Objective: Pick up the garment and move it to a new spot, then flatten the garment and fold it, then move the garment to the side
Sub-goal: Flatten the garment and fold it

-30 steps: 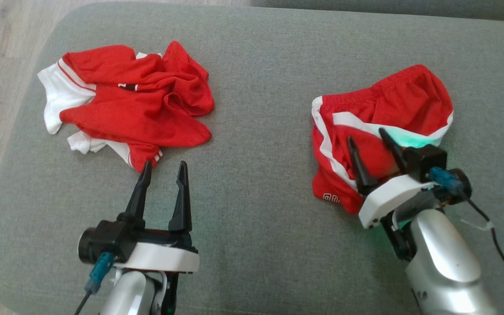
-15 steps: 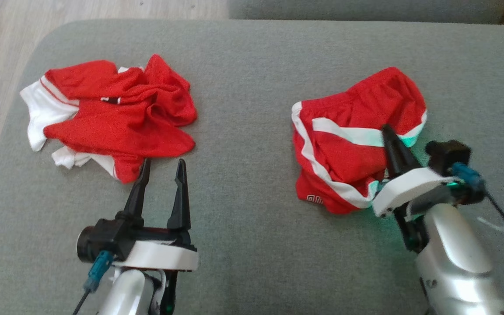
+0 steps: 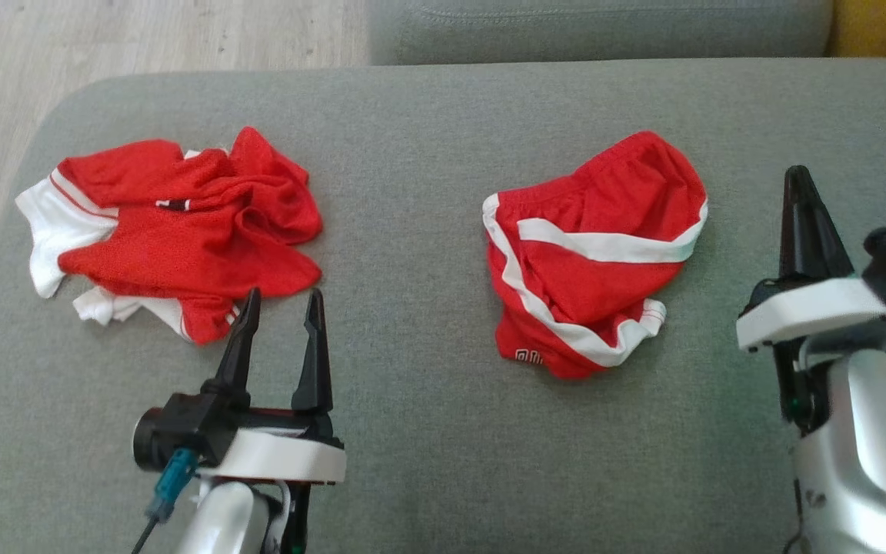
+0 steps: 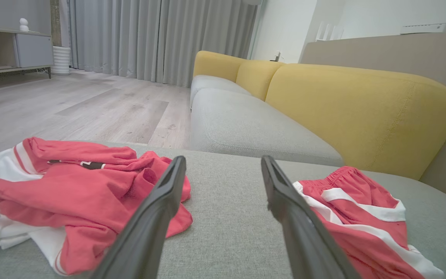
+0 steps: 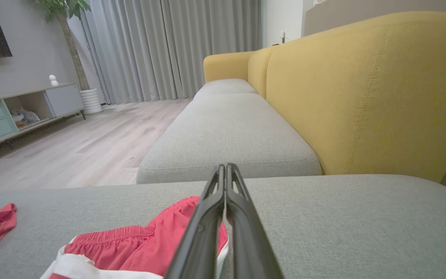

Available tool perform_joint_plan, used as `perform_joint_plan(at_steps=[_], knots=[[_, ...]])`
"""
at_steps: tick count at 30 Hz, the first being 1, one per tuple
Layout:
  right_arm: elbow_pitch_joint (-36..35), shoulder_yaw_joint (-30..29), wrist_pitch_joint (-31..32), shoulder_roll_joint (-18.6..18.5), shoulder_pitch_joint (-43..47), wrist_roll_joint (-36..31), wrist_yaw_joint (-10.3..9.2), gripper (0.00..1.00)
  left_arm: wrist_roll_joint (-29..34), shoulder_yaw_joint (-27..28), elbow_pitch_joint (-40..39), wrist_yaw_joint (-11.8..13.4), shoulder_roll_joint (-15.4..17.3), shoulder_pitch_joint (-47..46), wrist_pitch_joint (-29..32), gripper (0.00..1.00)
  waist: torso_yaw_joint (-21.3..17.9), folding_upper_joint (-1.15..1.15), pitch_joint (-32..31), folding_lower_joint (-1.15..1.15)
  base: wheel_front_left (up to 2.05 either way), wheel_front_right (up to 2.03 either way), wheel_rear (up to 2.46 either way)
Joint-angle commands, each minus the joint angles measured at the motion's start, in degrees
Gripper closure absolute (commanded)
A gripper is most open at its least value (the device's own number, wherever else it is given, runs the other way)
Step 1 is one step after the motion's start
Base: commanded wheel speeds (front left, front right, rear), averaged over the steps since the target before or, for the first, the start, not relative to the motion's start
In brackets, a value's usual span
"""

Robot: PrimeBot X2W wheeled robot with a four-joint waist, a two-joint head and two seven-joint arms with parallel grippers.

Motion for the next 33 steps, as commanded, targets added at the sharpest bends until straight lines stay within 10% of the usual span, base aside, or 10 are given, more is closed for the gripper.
perform_joint_plan(at_steps=[1,7,9,33], knots=[[-3.36,1.95,-0.37,-0.03,0.34,0.73,0.39,1.0,-0.45,2.03,-1.87,0.26,0.02,-0.69,-0.37,0.0,-0.35,0.0,-0.24,0.01,0.0,0.0,0.0],[-10.0,5.69,-1.78,-0.03,7.78,4.19,0.39,0.93,0.38,2.17,-1.22,0.02,0.02,-0.13,-0.37,0.0,-1.53,0.0,-0.8,0.01,0.0,0.0,0.0],[-11.39,7.16,-2.51,-0.03,10.54,5.65,0.39,0.0,0.77,2.24,-0.91,-0.12,0.02,0.08,-0.37,0.0,-1.86,0.0,-1.02,0.01,0.0,0.0,0.0],[-9.21,13.69,5.44,-0.03,6.05,4.61,0.39,0.0,0.48,0.54,0.2,-0.79,0.02,-1.17,-0.37,0.0,1.48,0.0,3.06,0.01,0.0,0.0,0.0]])
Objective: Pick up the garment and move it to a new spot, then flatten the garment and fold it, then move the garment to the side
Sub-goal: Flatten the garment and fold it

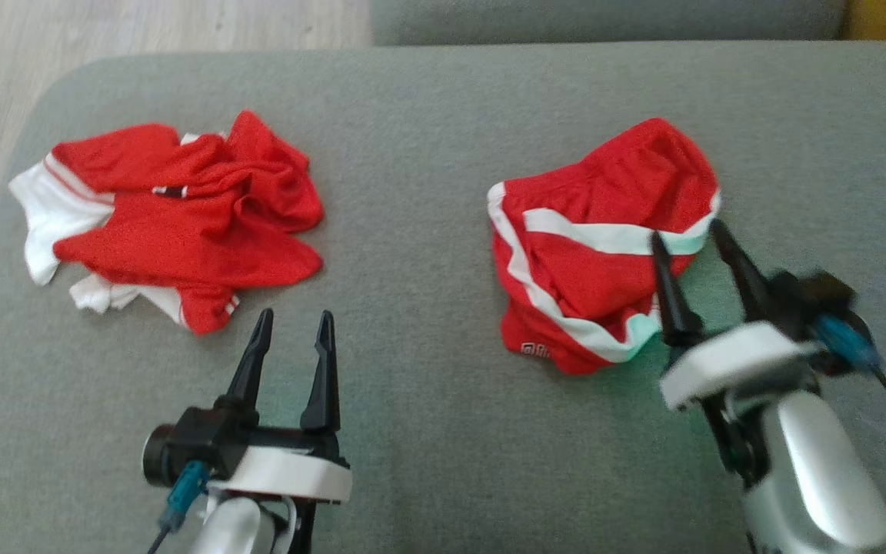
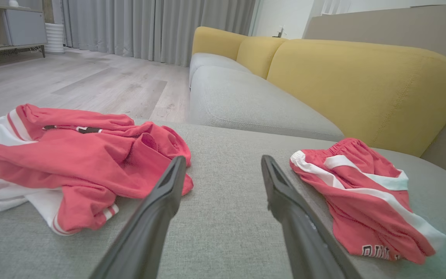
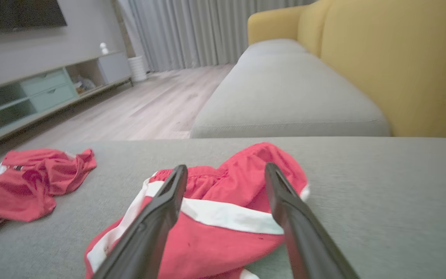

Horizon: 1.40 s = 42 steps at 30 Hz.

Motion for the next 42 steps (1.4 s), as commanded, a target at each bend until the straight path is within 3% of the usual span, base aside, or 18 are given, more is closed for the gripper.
perform_joint_plan(at_steps=[1,9,25,27,37,42], knots=[[-0.23,2.56,2.19,-0.14,-3.7,-0.7,0.37,0.0,-0.16,1.15,-1.5,-0.24,0.02,-3.06,-0.37,0.0,1.63,0.0,1.69,0.0,0.0,0.0,0.0],[9.81,5.16,10.19,-1.45,-13.55,1.31,0.37,0.0,-1.53,-0.41,-0.85,-0.24,0.02,-4.68,-0.37,0.0,5.68,0.0,4.36,0.0,0.0,0.0,0.0],[16.18,12.94,13.33,-6.52,-19.23,10.16,0.37,0.02,-3.02,-1.66,-0.99,0.6,0.02,-6.07,-0.37,0.0,8.33,0.0,5.78,0.0,0.0,0.0,0.0],[16.5,13.5,13.44,-6.7,-19.38,10.97,0.37,1.0,-2.97,-1.44,-0.96,0.62,0.02,-6.03,-0.37,0.0,8.24,0.0,5.76,0.0,0.0,0.0,0.0],[16.38,14.34,11.78,-7.32,-18.83,14.59,0.37,1.0,-2.63,-0.81,-0.9,0.82,0.02,-5.69,-0.37,0.0,6.53,0.0,4.63,0.0,0.0,0.0,0.0],[15.58,11.76,9.24,-7.98,-17.77,15.03,0.37,1.0,-2.41,-0.43,-0.84,0.85,0.02,-5.27,-0.37,0.0,5.11,0.0,3.3,0.0,0.0,0.0,0.0]])
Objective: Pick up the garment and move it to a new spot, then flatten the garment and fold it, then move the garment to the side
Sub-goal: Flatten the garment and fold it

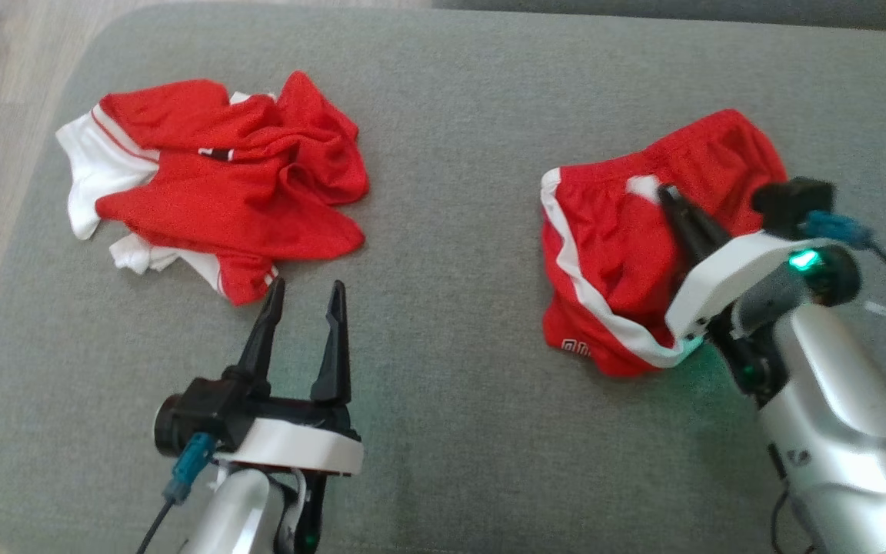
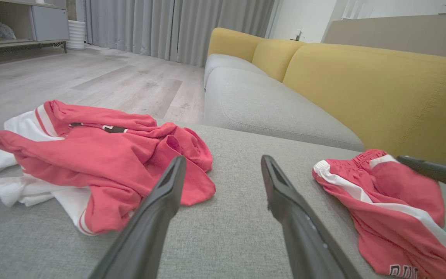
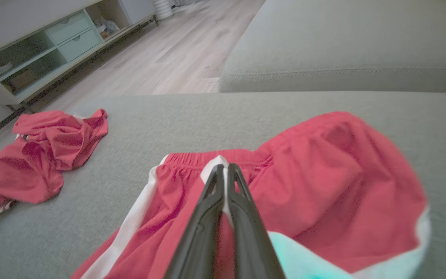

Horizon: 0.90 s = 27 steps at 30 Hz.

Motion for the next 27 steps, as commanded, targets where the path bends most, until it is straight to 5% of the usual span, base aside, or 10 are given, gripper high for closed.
perform_joint_plan(at_steps=[1,15,21,22,23,24,27], knots=[[-2.28,0.02,-0.86,-0.61,-0.52,0.2,0.39,1.0,0.26,2.24,-1.46,0.32,0.05,-0.9,-0.37,0.0,-0.63,0.0,-0.64,0.0,0.0,0.0,0.0],[-9.66,-21.1,1.49,-6.12,2.8,-7.06,0.39,1.0,0.74,3.1,-2.25,0.36,0.05,0.55,-0.37,0.0,-5.29,0.0,-3.22,0.0,0.0,0.0,0.0],[-8.74,-23.65,1.99,-7.39,-1.64,-11.54,0.39,1.0,0.87,2.77,-2.17,0.07,0.05,-0.1,-0.37,0.0,-4.94,0.0,-2.53,0.0,0.0,0.0,0.0],[-8.22,-23.8,1.73,-7.55,-2.34,-12.55,0.39,0.94,0.92,2.79,-2.12,0.01,0.05,-0.18,-0.37,0.0,-4.79,0.0,-2.45,0.0,0.0,0.0,0.0],[-7.45,-24.02,1.55,-7.74,-2.9,-13.92,0.39,0.09,0.93,2.81,-2.08,-0.04,0.05,-0.22,-0.37,0.0,-4.62,0.0,-2.42,0.0,0.0,0.0,0.0],[-6.48,-24.64,1.41,-7.87,-3.36,-15.6,0.39,0.0,0.92,2.8,-2.02,-0.07,0.05,-0.23,-0.37,0.0,-4.4,0.0,-2.44,0.0,0.0,0.0,0.0],[-4.55,-27.4,-0.33,-6.47,-4.59,-19.46,0.39,0.0,0.78,2.89,-1.95,0.08,0.05,-0.08,-0.37,0.0,-3.9,0.0,-2.69,0.0,0.0,0.0,0.0]])
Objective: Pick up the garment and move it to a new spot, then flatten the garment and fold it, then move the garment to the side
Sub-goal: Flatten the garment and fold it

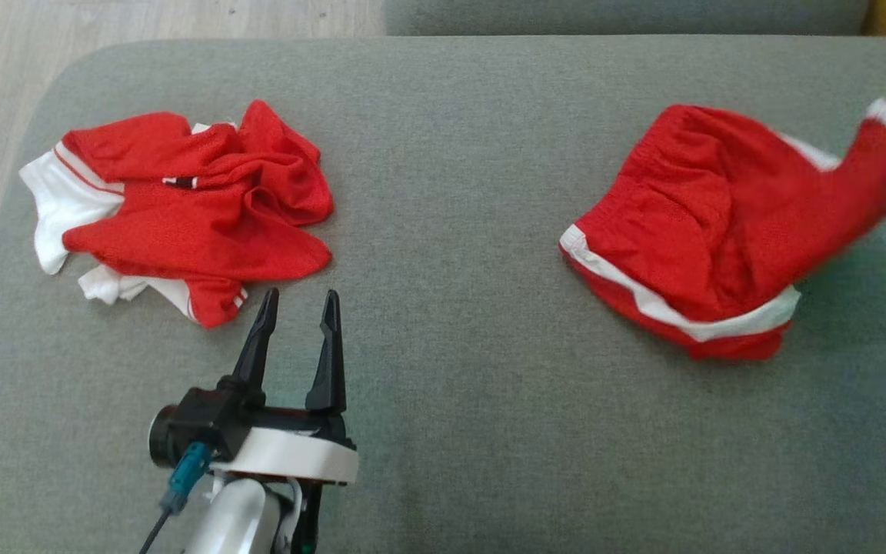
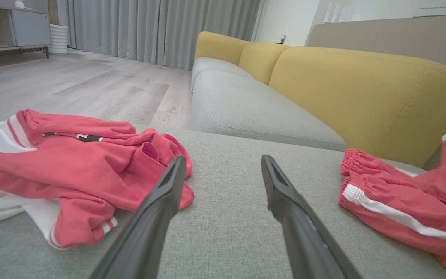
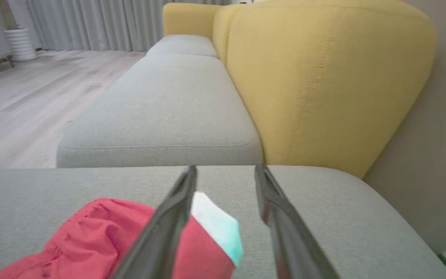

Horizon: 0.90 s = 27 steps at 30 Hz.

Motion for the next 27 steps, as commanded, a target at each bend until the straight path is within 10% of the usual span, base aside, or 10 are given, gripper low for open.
perform_joint_plan(at_steps=[1,16,27], knots=[[-1.37,-0.39,-1.94,0.7,-2.15,-1.85,0.39,0.0,0.16,1.99,-1.56,0.15,0.04,-1.41,-0.37,0.0,0.25,0.0,-0.3,0.0,0.0,0.0,0.0],[-12.6,3.97,-15.46,12.8,10.53,-1.81,0.39,0.0,1.12,3.28,-1.7,0.36,0.04,0.54,-0.37,0.0,-2.97,0.0,-3.93,0.0,0.0,0.0,0.0],[-17.06,11.83,-18.67,13.73,24.16,5.29,0.39,0.0,1.63,2.34,-1.79,-0.05,0.04,0.64,-0.37,0.0,-2.75,0.0,-3.4,0.0,0.0,0.0,0.0]])
